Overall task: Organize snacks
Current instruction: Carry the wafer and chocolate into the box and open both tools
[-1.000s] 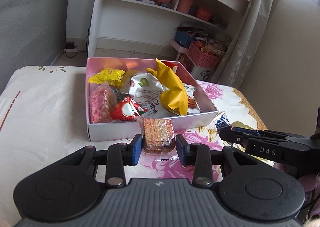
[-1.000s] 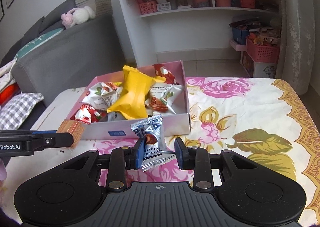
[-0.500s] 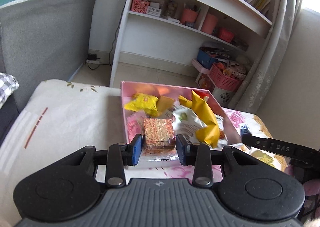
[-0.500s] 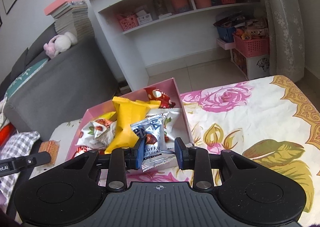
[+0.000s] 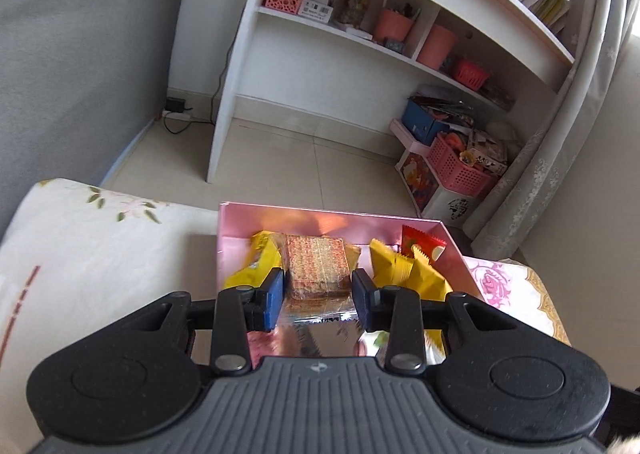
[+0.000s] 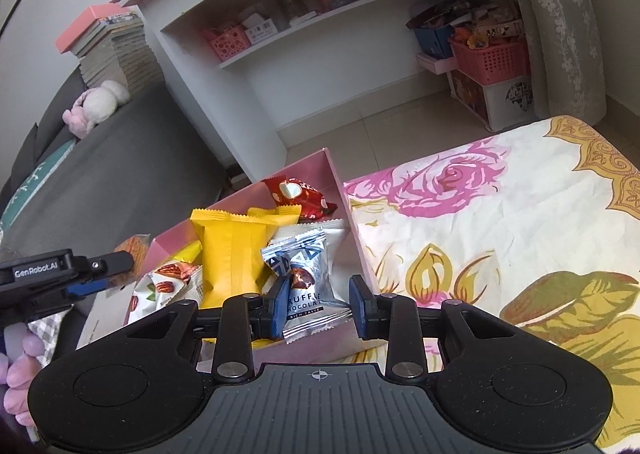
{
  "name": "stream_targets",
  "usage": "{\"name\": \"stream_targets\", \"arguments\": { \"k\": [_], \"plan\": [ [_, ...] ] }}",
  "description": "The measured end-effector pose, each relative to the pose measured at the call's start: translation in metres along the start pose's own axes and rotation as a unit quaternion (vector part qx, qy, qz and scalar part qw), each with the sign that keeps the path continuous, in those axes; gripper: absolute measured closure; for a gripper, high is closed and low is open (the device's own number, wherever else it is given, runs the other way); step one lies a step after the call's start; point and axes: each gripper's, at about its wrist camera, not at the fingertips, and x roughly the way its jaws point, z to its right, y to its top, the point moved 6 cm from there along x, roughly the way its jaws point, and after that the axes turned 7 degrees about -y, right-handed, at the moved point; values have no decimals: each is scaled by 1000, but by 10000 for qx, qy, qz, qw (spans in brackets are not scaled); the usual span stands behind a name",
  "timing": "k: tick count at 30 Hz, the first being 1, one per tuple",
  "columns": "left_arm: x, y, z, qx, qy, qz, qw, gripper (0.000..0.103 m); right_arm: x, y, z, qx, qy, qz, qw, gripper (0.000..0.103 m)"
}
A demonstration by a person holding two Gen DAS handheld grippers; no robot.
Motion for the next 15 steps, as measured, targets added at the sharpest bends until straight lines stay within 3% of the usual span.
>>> {"name": "stream_targets", "arguments": {
  "k": [15],
  "plan": [
    [42,1,21,302,-289,-347,9985,69,13,4,1,32,90,-37,9999,69]
  ]
}}
